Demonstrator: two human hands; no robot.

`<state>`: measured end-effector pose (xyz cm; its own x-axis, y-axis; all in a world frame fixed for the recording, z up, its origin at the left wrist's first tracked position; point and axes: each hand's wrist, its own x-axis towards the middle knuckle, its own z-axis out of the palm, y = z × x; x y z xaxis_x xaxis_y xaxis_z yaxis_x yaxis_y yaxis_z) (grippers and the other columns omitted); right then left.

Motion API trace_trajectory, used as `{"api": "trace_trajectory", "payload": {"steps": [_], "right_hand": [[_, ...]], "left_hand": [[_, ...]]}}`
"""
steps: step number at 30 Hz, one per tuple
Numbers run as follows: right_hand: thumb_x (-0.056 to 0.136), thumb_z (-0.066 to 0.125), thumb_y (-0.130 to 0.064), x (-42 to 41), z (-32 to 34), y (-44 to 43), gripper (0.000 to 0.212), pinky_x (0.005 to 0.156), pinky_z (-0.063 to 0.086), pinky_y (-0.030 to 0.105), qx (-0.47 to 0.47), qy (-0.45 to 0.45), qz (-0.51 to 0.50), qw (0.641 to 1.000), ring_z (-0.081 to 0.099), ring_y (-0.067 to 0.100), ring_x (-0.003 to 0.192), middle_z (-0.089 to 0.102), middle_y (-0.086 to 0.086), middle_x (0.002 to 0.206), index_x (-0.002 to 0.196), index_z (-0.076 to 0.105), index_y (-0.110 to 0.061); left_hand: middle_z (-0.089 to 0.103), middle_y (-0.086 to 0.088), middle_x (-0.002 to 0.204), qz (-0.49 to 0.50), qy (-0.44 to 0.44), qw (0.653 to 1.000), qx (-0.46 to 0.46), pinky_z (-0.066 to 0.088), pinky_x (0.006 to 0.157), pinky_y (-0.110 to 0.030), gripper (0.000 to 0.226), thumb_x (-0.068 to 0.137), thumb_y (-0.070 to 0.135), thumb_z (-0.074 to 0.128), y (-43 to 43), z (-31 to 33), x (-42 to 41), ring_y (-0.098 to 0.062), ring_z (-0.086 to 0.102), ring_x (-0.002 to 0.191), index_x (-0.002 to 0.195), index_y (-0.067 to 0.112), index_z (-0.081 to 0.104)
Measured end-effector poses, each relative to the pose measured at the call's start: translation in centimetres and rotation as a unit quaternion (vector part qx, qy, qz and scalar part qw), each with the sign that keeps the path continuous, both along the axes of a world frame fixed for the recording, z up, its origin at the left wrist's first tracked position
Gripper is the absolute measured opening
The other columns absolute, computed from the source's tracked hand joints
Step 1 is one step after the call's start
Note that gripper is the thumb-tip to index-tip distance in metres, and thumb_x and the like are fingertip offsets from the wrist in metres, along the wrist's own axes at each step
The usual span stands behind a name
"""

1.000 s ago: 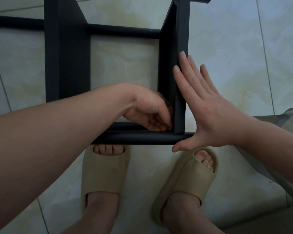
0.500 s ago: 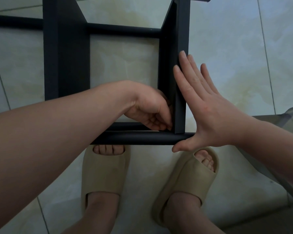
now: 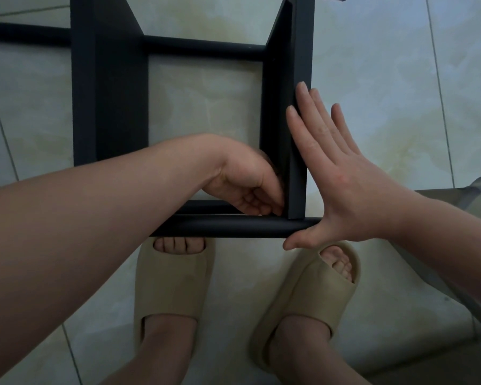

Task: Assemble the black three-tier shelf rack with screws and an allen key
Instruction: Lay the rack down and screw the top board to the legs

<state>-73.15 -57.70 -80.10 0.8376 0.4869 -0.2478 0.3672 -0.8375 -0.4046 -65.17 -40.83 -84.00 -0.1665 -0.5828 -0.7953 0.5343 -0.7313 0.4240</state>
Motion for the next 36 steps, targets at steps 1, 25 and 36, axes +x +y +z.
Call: {"api": "trace_trajectory", "payload": {"steps": [1,25,36], "right_hand": [[0.067,0.060,-0.091,-0.01,-0.01,-0.01,0.146,0.125,-0.003,0.060,0.000,0.000,0.000,1.000,-0.013,0.041,0.154,-0.011,0.029,0.165,0.158,0.001,0.007],[0.068,0.056,-0.092,-0.06,-0.04,0.09,0.145,0.125,-0.004,0.059,0.005,0.004,-0.001,1.000,-0.014,0.042,0.154,-0.011,0.029,0.165,0.158,0.000,0.007],[0.067,0.057,-0.092,-0.03,-0.08,0.16,0.145,0.125,-0.006,0.057,0.008,0.009,-0.003,1.000,-0.015,0.041,0.154,-0.013,0.028,0.165,0.158,0.000,0.006]], "left_hand": [[0.066,-0.004,0.076,0.000,-0.006,1.000,-0.001,0.048,0.076,-0.025,0.012,0.092,-0.001,0.059,-0.07,0.00,0.03,-0.013,0.057,0.072,0.090,0.008,0.067],[0.067,-0.005,0.075,0.001,-0.024,1.000,0.003,0.050,0.079,-0.027,0.011,0.089,-0.004,0.062,-0.30,0.15,0.20,-0.014,0.060,0.071,0.089,0.006,0.068],[0.066,-0.009,0.082,0.043,0.015,0.999,-0.015,0.054,0.078,-0.026,0.017,0.090,-0.010,0.056,0.05,-0.01,0.03,-0.016,0.064,0.075,0.090,0.004,0.066]]}}
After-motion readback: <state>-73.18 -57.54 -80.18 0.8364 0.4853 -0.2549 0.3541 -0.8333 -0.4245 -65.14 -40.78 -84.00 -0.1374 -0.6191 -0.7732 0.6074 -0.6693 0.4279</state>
